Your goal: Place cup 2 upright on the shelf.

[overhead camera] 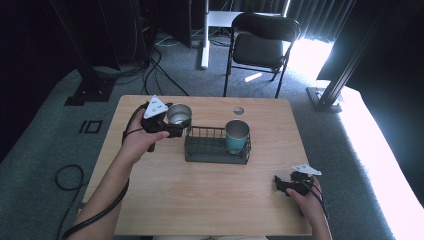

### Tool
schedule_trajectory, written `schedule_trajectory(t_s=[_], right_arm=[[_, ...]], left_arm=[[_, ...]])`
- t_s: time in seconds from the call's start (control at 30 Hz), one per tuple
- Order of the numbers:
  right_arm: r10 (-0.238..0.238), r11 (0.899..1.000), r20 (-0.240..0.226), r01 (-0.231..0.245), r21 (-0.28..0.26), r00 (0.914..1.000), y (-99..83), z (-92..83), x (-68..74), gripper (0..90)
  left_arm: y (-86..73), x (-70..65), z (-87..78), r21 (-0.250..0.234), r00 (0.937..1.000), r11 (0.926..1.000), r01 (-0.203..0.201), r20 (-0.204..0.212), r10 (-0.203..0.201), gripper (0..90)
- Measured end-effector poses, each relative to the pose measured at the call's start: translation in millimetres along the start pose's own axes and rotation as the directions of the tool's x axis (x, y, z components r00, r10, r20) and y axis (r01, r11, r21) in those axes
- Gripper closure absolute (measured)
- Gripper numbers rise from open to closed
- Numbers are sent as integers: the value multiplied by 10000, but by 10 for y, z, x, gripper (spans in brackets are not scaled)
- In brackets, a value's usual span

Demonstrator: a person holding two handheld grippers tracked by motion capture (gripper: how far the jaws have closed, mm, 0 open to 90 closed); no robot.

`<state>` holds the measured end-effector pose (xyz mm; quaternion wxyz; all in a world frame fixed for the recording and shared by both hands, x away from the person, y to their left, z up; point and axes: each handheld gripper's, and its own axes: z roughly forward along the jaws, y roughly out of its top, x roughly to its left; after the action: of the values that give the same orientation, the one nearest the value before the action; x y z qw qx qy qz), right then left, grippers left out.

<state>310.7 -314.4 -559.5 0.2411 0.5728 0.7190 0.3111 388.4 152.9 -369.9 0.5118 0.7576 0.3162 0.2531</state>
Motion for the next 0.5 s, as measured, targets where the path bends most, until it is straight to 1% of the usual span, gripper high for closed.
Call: schedule_trajectory(t_s=[0.03,0.07,0.13,0.17,0.23,0.3,0.37,0.43,0.5], right_arm=[[0,10000,-1,0,-1,10000,0,0,0,110],[3,10000,-2,-3,1,10000,0,0,0,110],[-1,10000,0,1,-2,10000,0,0,0,110],[-4,10000,0,4,-4,10000,0,0,0,110],[-4,10000,-3,4,-8,10000,0,0,-1,110],[16,10000,-6,-16,-14,10000,0,0,-1,111],[13,10000,-6,-13,-16,10000,0,0,-1,111],[7,10000,-5,-7,-13,10000,-1,0,-2,111],[16,10000,-12,-16,-12,10000,0,-1,-2,111]], left_arm=[[30,-44,56,13,10000,10000,11,76,-12,139],[41,-61,78,92,10000,10000,-33,54,33,139],[64,-119,156,116,9998,9997,-208,54,207,139],[73,-142,192,94,9998,9998,-150,166,149,139],[88,-183,261,78,9994,9997,-212,281,210,139],[93,-211,324,61,9990,9998,-185,417,182,139],[92,-235,386,116,9987,9995,-282,435,276,139],[84,-246,441,87,9981,9997,-249,561,244,139],[72,-257,495,170,9976,9995,-278,638,267,139]])
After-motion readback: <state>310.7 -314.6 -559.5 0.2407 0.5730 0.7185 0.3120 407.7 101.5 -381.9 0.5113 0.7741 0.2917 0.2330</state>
